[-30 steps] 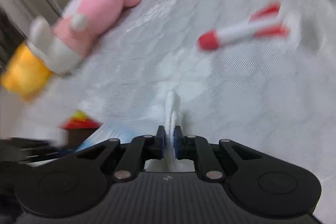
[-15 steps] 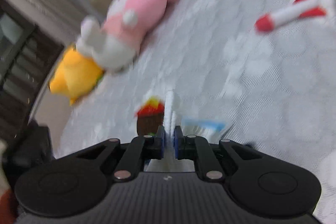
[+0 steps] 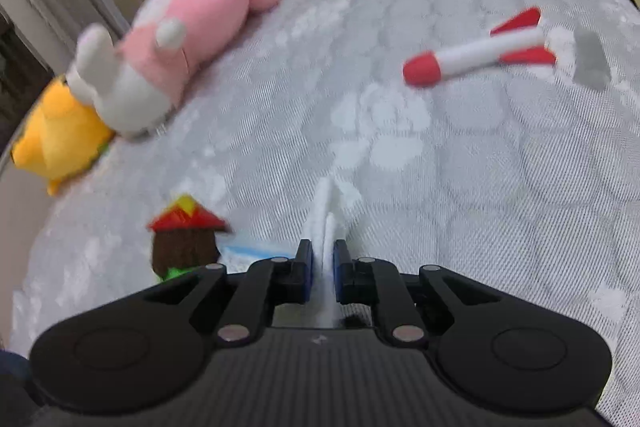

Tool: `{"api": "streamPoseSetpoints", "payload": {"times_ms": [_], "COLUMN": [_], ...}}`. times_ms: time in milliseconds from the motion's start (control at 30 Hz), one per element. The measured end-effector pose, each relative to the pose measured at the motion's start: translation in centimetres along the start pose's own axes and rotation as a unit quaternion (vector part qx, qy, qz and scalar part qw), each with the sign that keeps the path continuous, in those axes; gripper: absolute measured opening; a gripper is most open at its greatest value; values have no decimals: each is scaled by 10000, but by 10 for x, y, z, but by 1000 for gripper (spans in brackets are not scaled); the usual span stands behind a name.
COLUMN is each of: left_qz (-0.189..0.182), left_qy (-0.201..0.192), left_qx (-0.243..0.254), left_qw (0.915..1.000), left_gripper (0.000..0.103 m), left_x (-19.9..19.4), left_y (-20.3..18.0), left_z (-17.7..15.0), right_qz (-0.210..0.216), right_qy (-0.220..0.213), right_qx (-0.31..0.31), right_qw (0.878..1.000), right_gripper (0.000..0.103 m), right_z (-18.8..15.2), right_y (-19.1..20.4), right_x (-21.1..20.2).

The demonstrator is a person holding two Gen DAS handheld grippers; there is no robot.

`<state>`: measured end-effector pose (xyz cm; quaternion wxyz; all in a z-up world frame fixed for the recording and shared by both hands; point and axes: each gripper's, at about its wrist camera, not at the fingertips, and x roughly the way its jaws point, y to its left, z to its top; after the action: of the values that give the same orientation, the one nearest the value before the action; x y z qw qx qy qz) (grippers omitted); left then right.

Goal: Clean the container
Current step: 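Grasp the black case with the left tool and lift it, then wipe the black case with the right tool's tissue while left tool holds it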

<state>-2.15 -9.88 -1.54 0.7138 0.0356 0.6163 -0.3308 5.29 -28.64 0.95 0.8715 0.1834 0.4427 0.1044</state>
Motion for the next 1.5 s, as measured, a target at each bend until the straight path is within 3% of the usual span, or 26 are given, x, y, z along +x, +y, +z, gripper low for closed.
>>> {"api": "streamPoseSetpoints", "payload": {"times_ms": [267, 300, 333, 367, 467, 567, 633, 667, 800, 833, 900, 933, 967, 1000, 1033, 1100, 1233, 1300, 1367, 1433, 1500], "left_qz": [-32, -26, -20, 7, 13, 32, 74, 64, 23, -64, -217, -324, -515, -708, -959, -1297, -1065, -925, -727, -468, -321], "left_qy": [112, -34, -181, -348, -687, -747, -573, -392, 274, 295, 194, 56, -72, -198, -273, -490, -1074, -1176, -1044, -843, -657], "left_qx": [-46, -28, -12, -10, -186, -159, 80, 99, -53, -166, -353, -385, -429, -476, -619, -768, -433, -362, -264, -74, 24], "left_qw": [9999, 10000, 9998, 9994, 9975, 9971, 9983, 9992, 9996, 9994, 9990, 9987, 9977, 9962, 9931, 9874, 9875, 9881, 9915, 9953, 9973], "left_gripper": [75, 70, 54, 49, 48, 56, 87, 93, 95, 95, 95, 92, 82, 56, 39, 32, 31, 33, 46, 82, 93], "left_x": [45, 45, 45, 44, 40, 28, 17, 18, 30, 35, 43, 44, 43, 42, 42, 43, 43, 41, 26, 7, -15], "left_y": [-10, -11, -12, -13, -10, -10, -11, -9, 0, 3, 7, 6, 6, 5, 6, 4, -14, -13, -12, 0, 9], "left_z": [34, 45, 55, 65, 91, 94, 81, 72, 40, 35, 27, 28, 31, 34, 39, 51, 84, 93, 96, 80, 62], "right_qz": [153, 138, 120, 92, 36, -12, -21, -16, 15, 72, 312, 439, 252, -16, -285, -473, -321, -439, -595, -668, -676], "right_qy": [-415, -453, -492, -543, -683, -734, -723, -693, -593, -535, 1, 293, 416, 495, 573, 425, -81, -330, -400, -261, -158], "right_qx": [282, 324, 368, 409, 531, 697, 794, 814, 655, 627, 590, 572, 405, 200, -5, 125, 718, 668, 450, 309, 256], "right_qw": [9986, 9984, 9980, 9976, 9962, 9949, 9942, 9943, 9961, 9966, 9978, 9970, 9980, 9986, 9980, 9979, 9969, 9963, 9964, 9969, 9973], "right_gripper": [12, 12, 12, 12, 12, 12, 13, 14, 14, 14, 13, 13, 13, 13, 13, 13, 13, 13, 13, 13, 13], "right_z": [11, 11, 11, 12, 15, 17, 17, 18, 18, 18, 17, 16, 14, 12, 9, 9, 12, 11, 8, 3, 0], "right_y": [-16, -18, -20, -22, -31, -40, -46, -47, -40, -37, -40, -41, -42, -43, -44, -53, -63, -58, -54, -53, -51], "right_x": [-20, -23, -26, -27, -31, -32, -33, -32, -29, -30, -28, -28, -32, -37, -42, -54, -63, -62, -58, -50, -45]}}
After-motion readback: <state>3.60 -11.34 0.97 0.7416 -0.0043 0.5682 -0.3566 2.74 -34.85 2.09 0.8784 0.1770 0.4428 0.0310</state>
